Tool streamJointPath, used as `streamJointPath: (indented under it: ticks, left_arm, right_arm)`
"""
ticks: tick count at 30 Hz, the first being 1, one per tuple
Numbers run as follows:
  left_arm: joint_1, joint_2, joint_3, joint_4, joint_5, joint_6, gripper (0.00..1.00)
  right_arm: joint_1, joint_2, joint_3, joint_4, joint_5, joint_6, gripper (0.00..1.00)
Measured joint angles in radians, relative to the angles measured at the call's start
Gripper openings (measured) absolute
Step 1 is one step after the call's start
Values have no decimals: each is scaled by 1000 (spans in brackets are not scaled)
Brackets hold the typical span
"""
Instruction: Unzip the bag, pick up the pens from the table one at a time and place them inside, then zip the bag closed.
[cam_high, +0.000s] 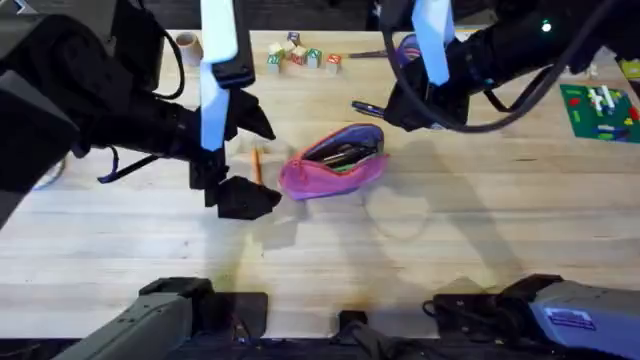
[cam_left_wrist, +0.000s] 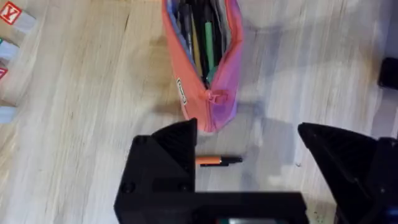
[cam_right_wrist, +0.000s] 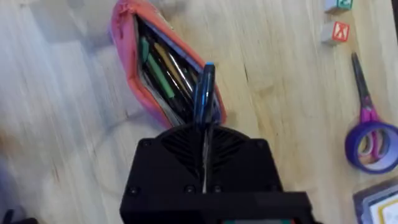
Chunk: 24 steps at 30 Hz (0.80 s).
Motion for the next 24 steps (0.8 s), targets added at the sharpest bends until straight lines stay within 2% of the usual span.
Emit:
streamJointPath:
  ticks: [7, 10, 24]
  left_arm:
    - [0, 0, 0, 0, 0, 0, 995]
    - [0, 0, 0, 0, 0, 0, 995]
    - [0, 0, 0, 0, 0, 0, 994]
  right_arm:
    - [4, 8, 0, -13, -30, -135, 34]
    - [33, 46, 0, -19, -33, -213, 34]
    - [66, 175, 0, -31, -39, -287, 32]
